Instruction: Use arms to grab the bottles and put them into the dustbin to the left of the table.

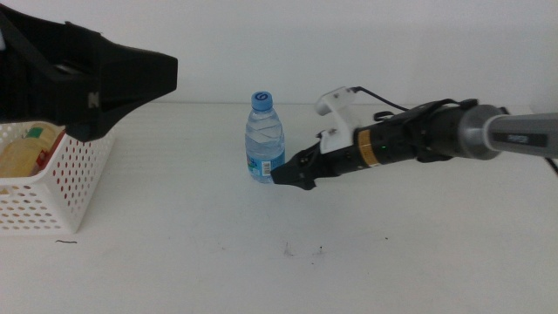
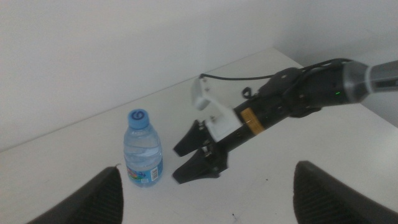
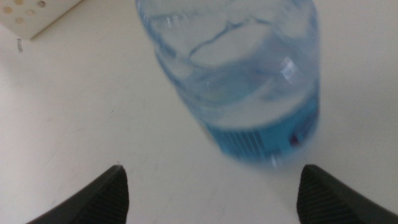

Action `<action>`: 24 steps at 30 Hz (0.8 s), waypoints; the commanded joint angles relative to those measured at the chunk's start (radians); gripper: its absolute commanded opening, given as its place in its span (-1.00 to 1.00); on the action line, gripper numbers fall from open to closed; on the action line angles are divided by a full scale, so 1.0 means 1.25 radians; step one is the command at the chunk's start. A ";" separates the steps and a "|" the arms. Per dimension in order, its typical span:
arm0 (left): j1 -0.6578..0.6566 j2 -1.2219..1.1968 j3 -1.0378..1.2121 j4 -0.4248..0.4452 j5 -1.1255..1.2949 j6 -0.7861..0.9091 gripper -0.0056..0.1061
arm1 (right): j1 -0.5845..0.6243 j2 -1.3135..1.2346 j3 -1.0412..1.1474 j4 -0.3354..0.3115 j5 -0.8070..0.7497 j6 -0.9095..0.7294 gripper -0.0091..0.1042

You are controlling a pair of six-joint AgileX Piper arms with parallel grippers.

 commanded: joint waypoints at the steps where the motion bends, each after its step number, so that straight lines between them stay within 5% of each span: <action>1: -0.001 -0.002 -0.004 0.001 -0.011 -0.001 0.78 | -0.024 -0.042 0.031 -0.008 -0.022 0.012 0.38; 8: -0.001 -0.002 -0.004 0.001 -0.011 -0.001 0.78 | -0.076 -0.180 0.174 -0.008 -0.010 0.003 0.34; 24: -0.001 -0.002 -0.004 0.001 -0.011 -0.002 0.78 | -0.075 -0.649 0.302 -0.008 0.039 0.226 0.33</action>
